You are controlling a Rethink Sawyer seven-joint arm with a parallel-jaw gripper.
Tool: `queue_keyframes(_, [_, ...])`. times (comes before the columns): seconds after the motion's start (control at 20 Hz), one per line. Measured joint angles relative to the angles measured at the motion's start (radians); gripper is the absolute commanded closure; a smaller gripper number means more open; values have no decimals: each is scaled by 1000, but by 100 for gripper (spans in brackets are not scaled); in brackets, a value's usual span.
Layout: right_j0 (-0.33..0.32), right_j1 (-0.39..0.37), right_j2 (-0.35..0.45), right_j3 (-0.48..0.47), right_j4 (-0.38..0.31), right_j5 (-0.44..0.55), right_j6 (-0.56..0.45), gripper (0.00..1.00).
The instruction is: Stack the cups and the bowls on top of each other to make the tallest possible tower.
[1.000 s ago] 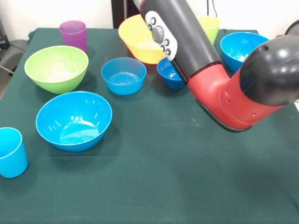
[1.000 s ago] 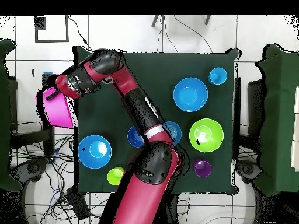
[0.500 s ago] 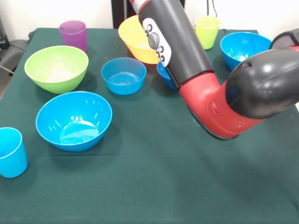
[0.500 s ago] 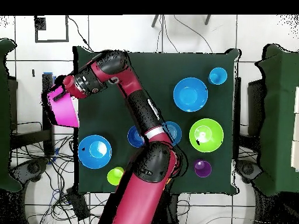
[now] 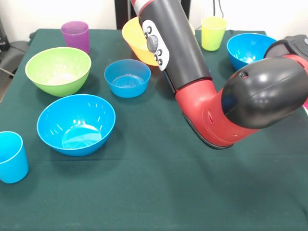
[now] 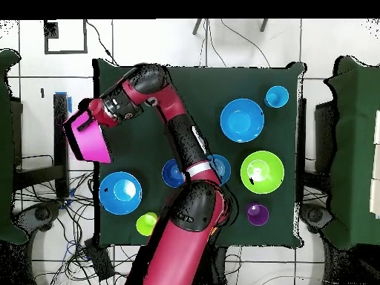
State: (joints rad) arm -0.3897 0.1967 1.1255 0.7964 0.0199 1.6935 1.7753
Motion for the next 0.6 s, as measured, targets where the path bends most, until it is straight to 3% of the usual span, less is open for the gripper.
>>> queue_keyframes(0.6, [-6,0,-9,-45,-68,64,0,100])
